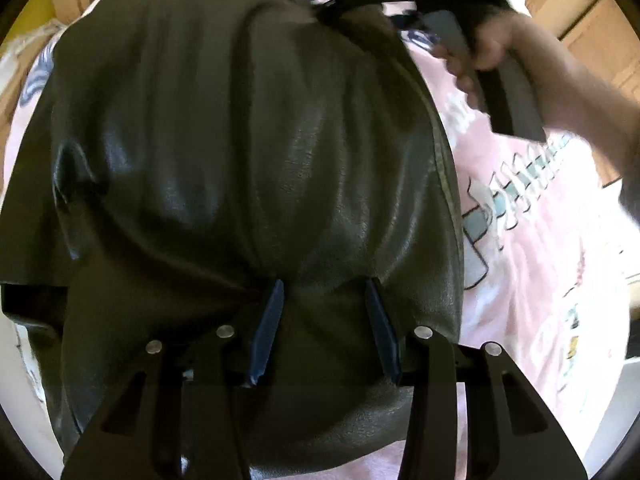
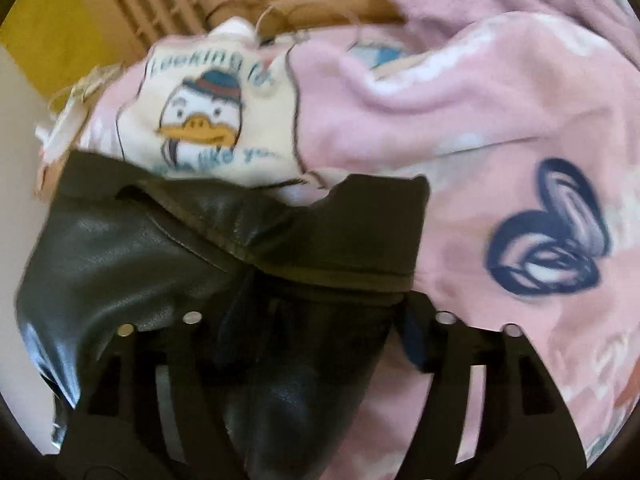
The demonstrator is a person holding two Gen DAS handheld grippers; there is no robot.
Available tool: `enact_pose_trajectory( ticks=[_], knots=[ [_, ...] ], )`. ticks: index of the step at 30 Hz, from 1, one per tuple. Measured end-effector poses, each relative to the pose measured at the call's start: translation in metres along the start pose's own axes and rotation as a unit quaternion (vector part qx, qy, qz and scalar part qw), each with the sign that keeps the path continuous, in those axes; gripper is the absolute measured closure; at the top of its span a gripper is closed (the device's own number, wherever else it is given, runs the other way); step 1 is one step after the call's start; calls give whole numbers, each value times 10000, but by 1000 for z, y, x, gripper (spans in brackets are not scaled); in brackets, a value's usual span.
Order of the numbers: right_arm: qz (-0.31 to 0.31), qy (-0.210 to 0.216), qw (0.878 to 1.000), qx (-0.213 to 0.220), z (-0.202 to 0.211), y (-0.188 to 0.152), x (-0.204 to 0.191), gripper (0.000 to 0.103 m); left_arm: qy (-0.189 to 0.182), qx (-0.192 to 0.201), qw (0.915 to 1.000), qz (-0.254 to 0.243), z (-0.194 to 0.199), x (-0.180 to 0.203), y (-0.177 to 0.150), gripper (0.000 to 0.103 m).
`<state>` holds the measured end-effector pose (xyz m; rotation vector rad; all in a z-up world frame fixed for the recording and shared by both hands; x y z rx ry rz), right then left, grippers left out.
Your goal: Fold large clothes
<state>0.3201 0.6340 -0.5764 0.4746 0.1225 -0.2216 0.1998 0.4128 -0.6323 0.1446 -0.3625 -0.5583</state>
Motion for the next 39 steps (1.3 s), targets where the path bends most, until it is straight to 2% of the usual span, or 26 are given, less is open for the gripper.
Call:
enact_pose_trajectory(
  ticks=[2,5,6,8,9,11,12,14,15,16,17,18,19,20,22,24,26,27,29,30,31,33,34,36,39],
  knots=[
    [-298,-138,9986,417,42,0,9,35,-210,-38,9995,247,14,-3,2,64],
    [-627,128,9891,1328,117,-17,-1,35,-468,11,9960,756,43,-17,12,65],
    [-710,356,9835,1625,144,-35,-11,35,-431,110,9952,871,52,-25,17,65],
    [-846,745,9735,1992,181,-86,-38,35,-71,372,9946,969,68,-45,30,66],
    [-960,1014,9701,1987,186,-113,-56,35,268,585,9941,873,75,-55,40,66],
    [-1090,1406,9694,1691,168,-146,-90,35,829,625,9918,747,74,-75,55,66],
    [-999,1468,9749,1345,151,-180,-117,35,834,563,9919,775,70,-86,61,66],
    [-808,1125,9881,662,104,-217,-147,35,963,275,9916,813,48,-103,68,72],
    [-629,814,9927,634,89,-231,-156,36,950,185,9919,821,37,-110,71,72],
    [-258,421,9955,811,86,-238,-165,36,1005,125,9920,757,27,-110,73,72],
    [291,-120,9954,901,82,-239,-177,36,1103,77,9923,562,18,-109,74,71],
    [476,-317,9945,878,79,-235,-183,35,1170,81,9922,431,14,-108,75,71],
    [389,-306,9955,806,83,-227,-183,34,1212,140,9919,360,16,-107,76,72],
    [118,-117,9966,805,89,-220,-179,34,1137,177,9927,372,21,-106,77,73],
    [-353,299,9942,971,108,-210,-169,34,839,276,9946,552,41,-107,77,74],
    [-487,302,9913,1185,125,-201,-161,34,542,462,9947,738,70,-106,79,74],
    [-540,562,9883,1311,135,-195,-166,34,503,728,9939,659,94,-94,87,74],
    [-514,635,9881,1300,134,-196,-169,34,390,803,9944,572,103,-86,94,71],
    [-248,513,9919,1138,122,-200,-184,34,205,885,9950,414,111,-69,113,61],
    [-181,501,9931,1044,113,-205,-191,34,252,938,9948,307,108,-59,129,53],
    [-122,489,9950,863,100,-213,-199,34,335,909,9951,217,100,-55,142,51],
    [279,63,9971,703,77,-226,-212,34,956,704,9926,241,63,-61,175,55],
    [475,-93,9965,674,70,-228,-215,33,1063,590,9920,334,52,-66,180,59],
    [762,-292,9952,543,62,-228,-222,33,1296,131,9902,501,15,-81,190,60],
    [513,-180,9982,250,68,-216,-220,32,1498,-44,9882,319,3,-84,190,60]
  ],
)
Point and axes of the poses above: each gripper's, at about its wrist camera, not at the fingertips, and z roughly against the way its jaws point, x to its right, y to its top, the point moved 8 cm from there along -z, roughly the way its jaws point, and after that the axes turned 7 degrees about z, right-handed, at the moved point
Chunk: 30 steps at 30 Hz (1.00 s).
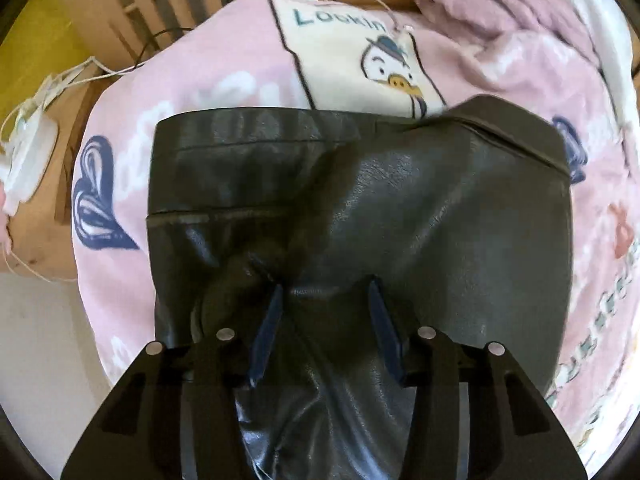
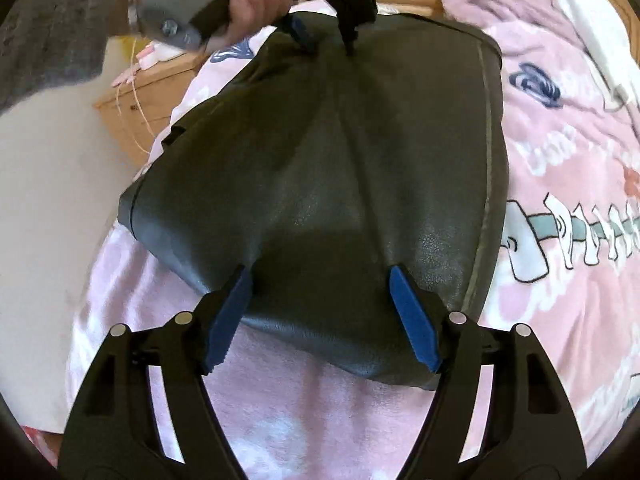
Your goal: Fold large clothes
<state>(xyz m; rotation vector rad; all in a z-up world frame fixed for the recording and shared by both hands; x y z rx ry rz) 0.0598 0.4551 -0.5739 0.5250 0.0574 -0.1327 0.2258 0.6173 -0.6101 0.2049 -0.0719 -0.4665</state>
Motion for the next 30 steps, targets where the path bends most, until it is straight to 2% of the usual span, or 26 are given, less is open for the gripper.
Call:
enact_pose_trajectory(
  ticks=[2,4,6,8,9,11,12,13,15,17,20,24,27,29,30],
  knots=[
    [-194,-28,9998,58,24,6,2,32,-60,13,10000,71,14,0,-1,61],
    [-296,-187,9988,336,57,13,7,32,-111,72,9999,95,41,-5,-7,63],
    [-385,-462,9958,691,95,21,15,31,-61,372,9993,40,85,-12,-22,62],
    [-538,-586,9901,1154,139,29,24,24,50,671,9977,-1,125,-20,-41,51],
    [-560,-628,9879,1301,154,30,26,22,194,918,9956,-50,154,-26,-56,43],
    [-644,-907,9792,1694,200,29,33,22,384,1283,9910,-73,197,-40,-82,37],
    [-731,-1032,9750,1825,219,26,35,20,441,1467,9882,-42,224,-48,-98,33],
    [-809,-1096,9716,1935,236,25,39,17,426,1661,9852,-41,250,-53,-116,25],
    [-886,-1220,9655,2121,268,24,42,14,525,1867,9810,-51,289,-62,-144,16],
    [-932,-1571,9563,2283,305,19,40,12,534,1968,9790,-13,320,-70,-172,12],
    [-1077,-1809,9479,2391,338,15,39,7,512,2027,9779,15,354,-74,-210,8],
    [-1159,-1609,9410,2743,384,8,20,6,564,2377,9697,-46,391,-72,-249,8],
    [-1177,-1934,9327,2809,404,-1,8,6,307,2349,9715,-90,408,-67,-274,8],
    [-1268,-2129,9265,2833,413,-6,5,6,362,2342,9715,-109,414,-66,-286,8],
    [-1305,-2075,9289,2775,414,-7,4,6,371,2368,9708,-124,417,-65,-290,8]
  ],
)
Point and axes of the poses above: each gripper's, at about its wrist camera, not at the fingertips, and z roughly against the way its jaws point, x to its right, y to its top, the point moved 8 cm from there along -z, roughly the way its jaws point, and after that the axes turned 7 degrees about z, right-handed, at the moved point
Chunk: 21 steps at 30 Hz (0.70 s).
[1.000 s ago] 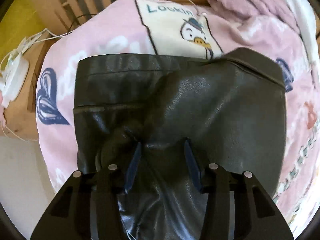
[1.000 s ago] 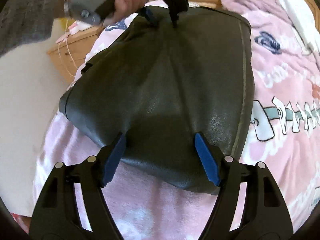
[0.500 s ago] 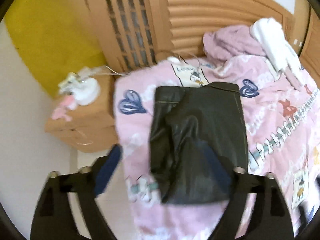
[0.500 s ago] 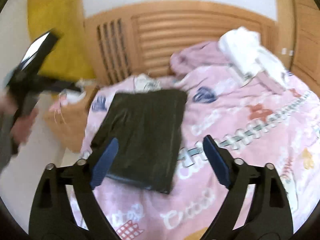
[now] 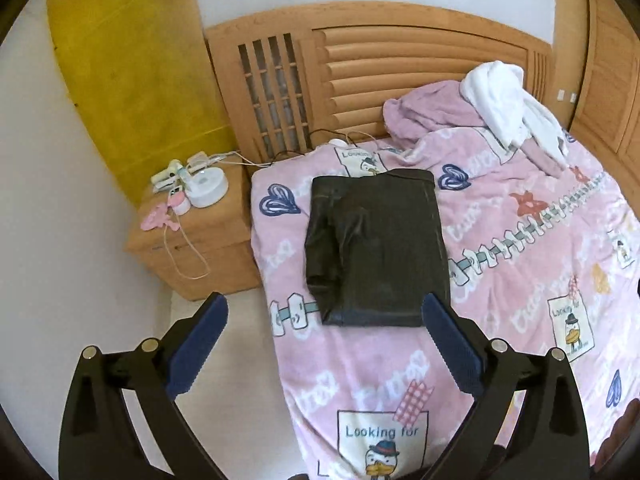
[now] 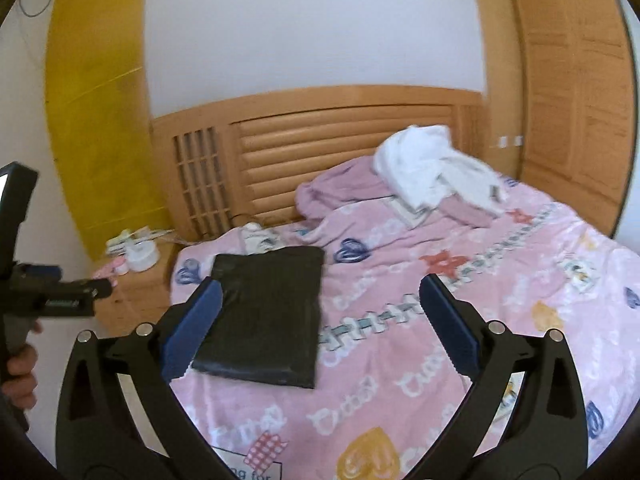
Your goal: Fold large clothes
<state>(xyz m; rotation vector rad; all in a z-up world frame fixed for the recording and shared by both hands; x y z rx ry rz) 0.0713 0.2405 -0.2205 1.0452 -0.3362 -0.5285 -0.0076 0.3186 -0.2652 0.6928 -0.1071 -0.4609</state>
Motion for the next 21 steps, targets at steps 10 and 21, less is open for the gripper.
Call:
enact_pose_trajectory(
  ticks=[10,21],
  knots=[
    [35,149,9968,-779,-20,-24,-11,6,-293,-22,9996,53,21,9,-17,8],
    [-73,577,9905,-1242,-33,-33,-29,6,-289,-268,9992,69,7,20,-24,8]
  ],
)
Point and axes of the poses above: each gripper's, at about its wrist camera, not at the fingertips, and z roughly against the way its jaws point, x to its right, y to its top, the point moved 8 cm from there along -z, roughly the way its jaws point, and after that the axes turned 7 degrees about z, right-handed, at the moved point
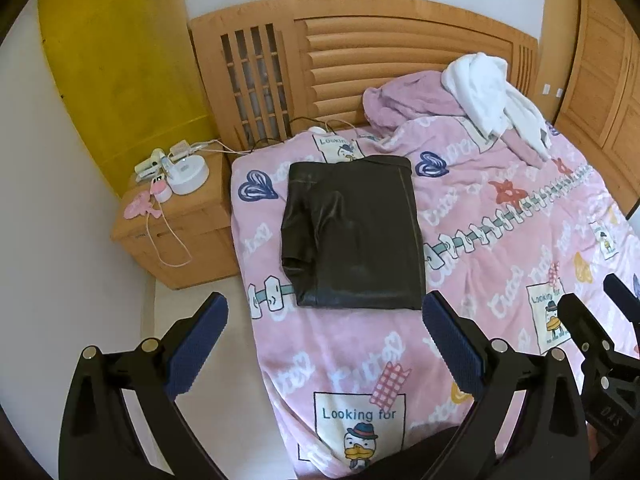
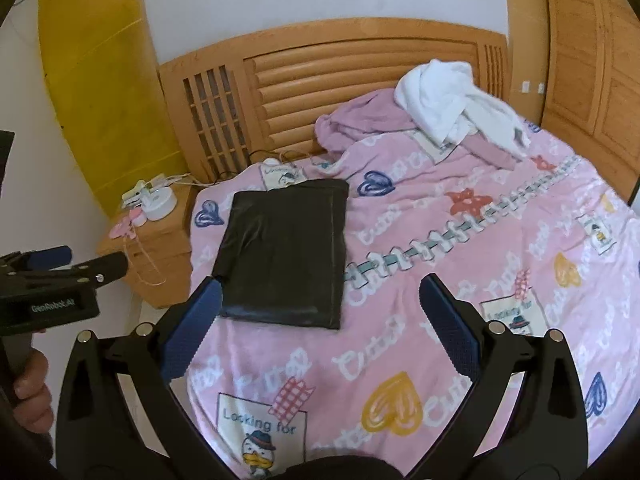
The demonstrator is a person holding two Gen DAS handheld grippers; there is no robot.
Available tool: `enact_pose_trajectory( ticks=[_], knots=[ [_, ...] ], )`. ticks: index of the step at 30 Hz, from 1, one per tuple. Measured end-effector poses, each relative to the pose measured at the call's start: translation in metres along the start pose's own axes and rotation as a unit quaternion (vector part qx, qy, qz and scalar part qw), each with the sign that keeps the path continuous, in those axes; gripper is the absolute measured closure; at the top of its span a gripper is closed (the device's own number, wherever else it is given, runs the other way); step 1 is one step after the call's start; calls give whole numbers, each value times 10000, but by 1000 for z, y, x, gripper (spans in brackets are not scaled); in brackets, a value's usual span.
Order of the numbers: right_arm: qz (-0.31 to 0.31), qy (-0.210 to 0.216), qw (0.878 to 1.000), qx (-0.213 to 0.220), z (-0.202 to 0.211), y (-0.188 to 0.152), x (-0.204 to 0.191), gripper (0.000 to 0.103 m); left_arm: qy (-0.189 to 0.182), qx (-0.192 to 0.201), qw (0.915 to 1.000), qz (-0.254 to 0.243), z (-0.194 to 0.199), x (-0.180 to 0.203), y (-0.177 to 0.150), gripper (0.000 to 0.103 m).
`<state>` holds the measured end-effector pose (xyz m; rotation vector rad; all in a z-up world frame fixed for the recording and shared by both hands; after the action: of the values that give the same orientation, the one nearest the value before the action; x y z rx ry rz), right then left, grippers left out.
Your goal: Fold large clothes
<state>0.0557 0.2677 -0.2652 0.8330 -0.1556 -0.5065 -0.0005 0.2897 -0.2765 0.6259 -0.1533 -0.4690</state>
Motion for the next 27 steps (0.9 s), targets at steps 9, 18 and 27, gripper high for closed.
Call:
enact_pose_trajectory(
  ticks=[9,18,27],
  knots=[
    [-38,-5,10000,-11,4,12,1,6,70,75,9999,11,-1,1,7,8],
    [-68,-82,9999,-77,-2,16,5,6,72,7,10000,-16,-5,5,8,8],
    [-112,-68,9997,-203,-5,14,5,6,114,-111,9999,-49,-16,5,6,8]
  ],
)
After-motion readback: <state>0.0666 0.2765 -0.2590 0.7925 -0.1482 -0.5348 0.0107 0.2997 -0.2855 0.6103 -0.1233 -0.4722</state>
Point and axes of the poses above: each gripper's, at about its wrist camera, not at the fingertips, and z roughly against the way its jaws point, x to its right, y to its top, the point moved 8 cm from there along -z, roughly the way its jaws point, and after that the axes turned 7 degrees about z, right-handed, at the moved point
